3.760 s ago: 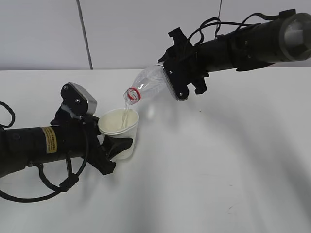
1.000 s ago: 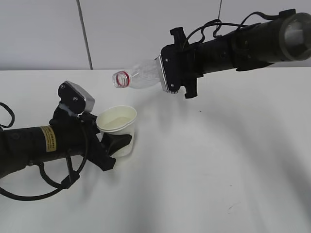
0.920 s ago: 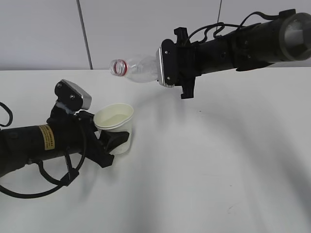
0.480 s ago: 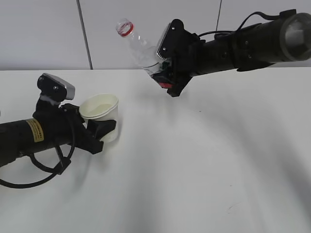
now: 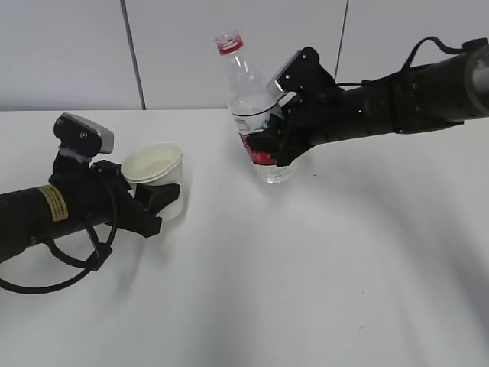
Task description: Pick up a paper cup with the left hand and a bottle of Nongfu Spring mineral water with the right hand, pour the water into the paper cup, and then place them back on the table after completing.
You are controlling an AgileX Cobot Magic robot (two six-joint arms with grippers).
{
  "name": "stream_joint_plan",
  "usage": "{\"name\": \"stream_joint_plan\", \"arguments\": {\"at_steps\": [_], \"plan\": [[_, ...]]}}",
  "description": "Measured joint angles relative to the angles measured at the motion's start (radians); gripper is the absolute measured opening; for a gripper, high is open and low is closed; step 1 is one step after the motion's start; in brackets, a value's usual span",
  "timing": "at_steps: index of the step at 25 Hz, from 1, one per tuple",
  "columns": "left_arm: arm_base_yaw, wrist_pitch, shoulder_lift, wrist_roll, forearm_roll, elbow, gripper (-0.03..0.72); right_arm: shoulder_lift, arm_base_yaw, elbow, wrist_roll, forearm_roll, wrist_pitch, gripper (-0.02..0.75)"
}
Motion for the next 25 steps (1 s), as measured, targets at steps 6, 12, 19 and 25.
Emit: {"name": "stream_joint_plan", "arguments": {"at_steps": [6, 12, 19, 25], "plan": [[0.0, -0.078, 0.068, 0.0, -0.005, 0.0, 0.393, -0.004, -0.072, 0.093, -0.081, 0.167, -0.126, 0.374], [0.0, -0.162, 0.113, 0.025, -0.006, 0.0, 0.393, -0.006, -0.084, 0.194, -0.302, 0.357, -0.193, 0.374], [0.0, -0.172, 0.123, 0.117, -0.012, 0.0, 0.393, 0.014, -0.084, 0.27, -0.499, 0.551, -0.369, 0.374], [0.0, -0.18, 0.13, 0.178, -0.049, -0.001, 0.393, 0.074, -0.084, 0.275, -0.525, 0.563, -0.401, 0.374]]}}
